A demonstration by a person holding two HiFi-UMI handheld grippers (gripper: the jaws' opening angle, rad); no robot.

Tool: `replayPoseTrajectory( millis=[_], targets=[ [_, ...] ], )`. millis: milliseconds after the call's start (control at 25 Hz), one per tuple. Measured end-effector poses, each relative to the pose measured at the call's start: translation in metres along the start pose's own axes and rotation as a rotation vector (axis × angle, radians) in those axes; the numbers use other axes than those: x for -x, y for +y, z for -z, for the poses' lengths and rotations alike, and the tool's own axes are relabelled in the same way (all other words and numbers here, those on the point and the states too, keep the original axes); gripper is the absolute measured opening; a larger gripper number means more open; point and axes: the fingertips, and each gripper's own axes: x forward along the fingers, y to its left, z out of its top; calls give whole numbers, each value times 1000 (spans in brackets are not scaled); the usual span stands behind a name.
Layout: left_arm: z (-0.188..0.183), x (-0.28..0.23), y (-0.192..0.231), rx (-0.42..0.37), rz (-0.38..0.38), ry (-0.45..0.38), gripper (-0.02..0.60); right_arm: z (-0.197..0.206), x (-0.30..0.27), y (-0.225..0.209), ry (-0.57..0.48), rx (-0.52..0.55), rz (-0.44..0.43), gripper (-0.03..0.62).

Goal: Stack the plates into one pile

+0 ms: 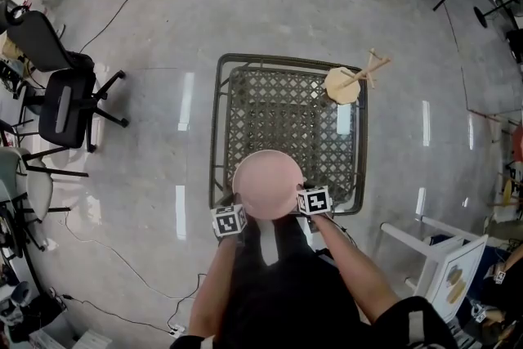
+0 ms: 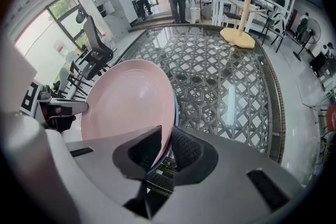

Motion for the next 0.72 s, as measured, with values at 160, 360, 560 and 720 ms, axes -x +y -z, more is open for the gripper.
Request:
replayPoseTrajectory(
  millis=[160, 360, 560, 720],
  targets=[
    [1, -1, -1, 21, 16, 12, 46, 1, -2, 3, 17, 17, -12, 66],
    [-1, 6, 5, 34, -6, 16, 63, 2, 2, 6, 29, 41, -11, 91],
    [-6, 16, 10, 35, -14, -7, 74, 4, 7, 3, 29, 56, -5, 123],
    [-15, 29, 12, 37, -19, -38, 74, -1, 15, 5, 15, 63, -10, 123]
  ],
)
